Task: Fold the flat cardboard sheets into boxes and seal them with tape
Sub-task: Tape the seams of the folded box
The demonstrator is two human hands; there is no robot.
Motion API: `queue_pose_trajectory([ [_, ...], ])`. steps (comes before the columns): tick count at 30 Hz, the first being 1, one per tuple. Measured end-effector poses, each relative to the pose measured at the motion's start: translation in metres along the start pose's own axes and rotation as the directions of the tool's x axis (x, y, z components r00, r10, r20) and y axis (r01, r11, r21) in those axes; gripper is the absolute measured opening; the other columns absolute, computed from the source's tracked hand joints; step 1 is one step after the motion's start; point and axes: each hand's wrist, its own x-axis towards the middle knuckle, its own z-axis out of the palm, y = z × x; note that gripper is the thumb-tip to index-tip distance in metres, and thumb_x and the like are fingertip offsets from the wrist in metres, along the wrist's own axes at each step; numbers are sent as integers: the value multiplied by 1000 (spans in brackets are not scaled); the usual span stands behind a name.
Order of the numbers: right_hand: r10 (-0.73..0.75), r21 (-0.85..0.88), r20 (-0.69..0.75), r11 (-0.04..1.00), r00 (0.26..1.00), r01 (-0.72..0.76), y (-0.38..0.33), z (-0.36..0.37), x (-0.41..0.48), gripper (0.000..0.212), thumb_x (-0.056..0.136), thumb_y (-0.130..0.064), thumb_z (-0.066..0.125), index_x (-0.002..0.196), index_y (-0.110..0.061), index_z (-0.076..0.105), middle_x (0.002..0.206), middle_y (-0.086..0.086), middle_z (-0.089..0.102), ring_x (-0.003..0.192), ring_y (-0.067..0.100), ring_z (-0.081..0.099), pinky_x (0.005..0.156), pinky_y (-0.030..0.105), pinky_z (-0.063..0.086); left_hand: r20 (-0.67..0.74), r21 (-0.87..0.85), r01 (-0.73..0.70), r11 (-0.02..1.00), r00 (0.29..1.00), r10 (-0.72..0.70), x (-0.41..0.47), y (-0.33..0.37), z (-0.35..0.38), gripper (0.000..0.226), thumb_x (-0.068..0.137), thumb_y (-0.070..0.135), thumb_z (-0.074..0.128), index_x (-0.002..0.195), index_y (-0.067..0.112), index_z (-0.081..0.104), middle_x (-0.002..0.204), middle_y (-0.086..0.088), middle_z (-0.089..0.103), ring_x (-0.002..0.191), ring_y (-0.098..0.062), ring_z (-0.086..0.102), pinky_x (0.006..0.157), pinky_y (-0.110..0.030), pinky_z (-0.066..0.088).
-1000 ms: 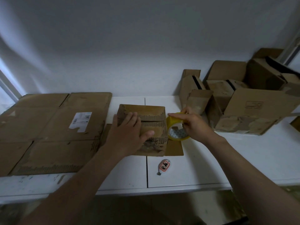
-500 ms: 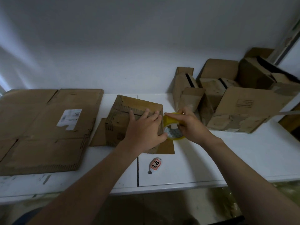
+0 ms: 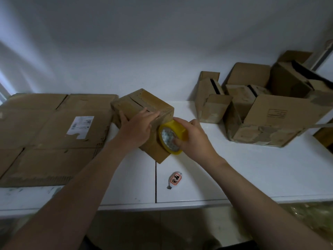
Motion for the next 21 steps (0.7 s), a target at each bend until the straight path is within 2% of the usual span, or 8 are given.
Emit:
queue_pose_trajectory([
  [2, 12, 36, -6, 999, 1000, -12, -15, 7, -4, 70, 88, -31, 74, 149, -42, 41, 114, 0, 41, 100, 19, 51, 89, 30, 47, 4, -59, -56, 997, 998, 56, -3, -18, -1, 57, 102, 13, 33, 155, 33, 34, 160, 13, 34, 154, -23, 13, 119, -67, 15],
  [3, 16, 50, -1, 999, 1000, -15, -23, 10, -8, 70, 88, -33, 74, 149, -43, 40, 113, 0, 41, 98, 18, 50, 87, 29, 46, 6, -76, -76, 994, 997, 77, -5, -24, -3, 55, 103, 9, 35, 155, 29, 36, 160, 9, 35, 154, -25, 14, 121, -60, 19],
  [5, 9, 56, 28, 998, 1000, -10, -36, 17, -16, 72, 88, -37, 72, 150, -45, 36, 112, -1, 41, 95, 17, 49, 83, 26, 42, 7, -102, -93, 990, 996, 94, -10, -35, -8, 54, 103, 2, 37, 153, 22, 41, 159, 4, 39, 153, -27, 18, 124, -52, 17],
  [7, -10, 48, 83, 999, 996, 6, -49, 25, -25, 76, 89, -40, 70, 153, -45, 29, 112, -2, 39, 93, 16, 48, 81, 24, 39, 2, -127, -120, 985, 993, 121, -17, -43, -15, 56, 101, -5, 40, 150, 21, 46, 157, 2, 42, 152, -28, 22, 124, -53, 19],
  [10, -21, 21, 158, 1000, 987, 18, -65, 39, -38, 81, 89, -46, 70, 154, -45, 21, 116, -5, 39, 102, 17, 52, 82, 23, 40, 33, -141, -97, 985, 994, 103, -32, -59, -29, 62, 96, -12, 43, 147, 23, 50, 155, 7, 43, 152, -23, 22, 124, -47, 17],
  [15, -101, 30, 171, 995, 980, 98, -94, 50, -55, 72, 85, -50, 75, 145, -36, 36, 133, -4, 54, 105, 14, 57, 82, 22, 41, 92, -222, -69, 973, 992, 92, -61, -80, -50, 65, 96, -11, 47, 143, 32, 52, 156, 12, 42, 153, -14, 16, 124, -51, 18],
  [17, -127, -36, 177, 990, 976, 135, -100, 56, -61, 72, 82, -57, 75, 140, -35, 40, 130, -5, 60, 105, 18, 64, 82, 25, 49, 100, -243, -56, 968, 992, 83, -70, -80, -55, 63, 95, -11, 48, 140, 32, 55, 154, 13, 43, 153, -12, 16, 124, -50, 19],
  [21, -131, -330, 221, 922, 967, 200, -106, 65, -72, 68, 81, -73, 63, 130, -32, 40, 114, -4, 65, 92, 20, 68, 78, 34, 56, 77, -240, -59, 969, 994, 80, -87, -67, -55, 57, 95, -12, 47, 139, 21, 58, 152, 13, 44, 152, -12, 15, 125, -46, 17],
])
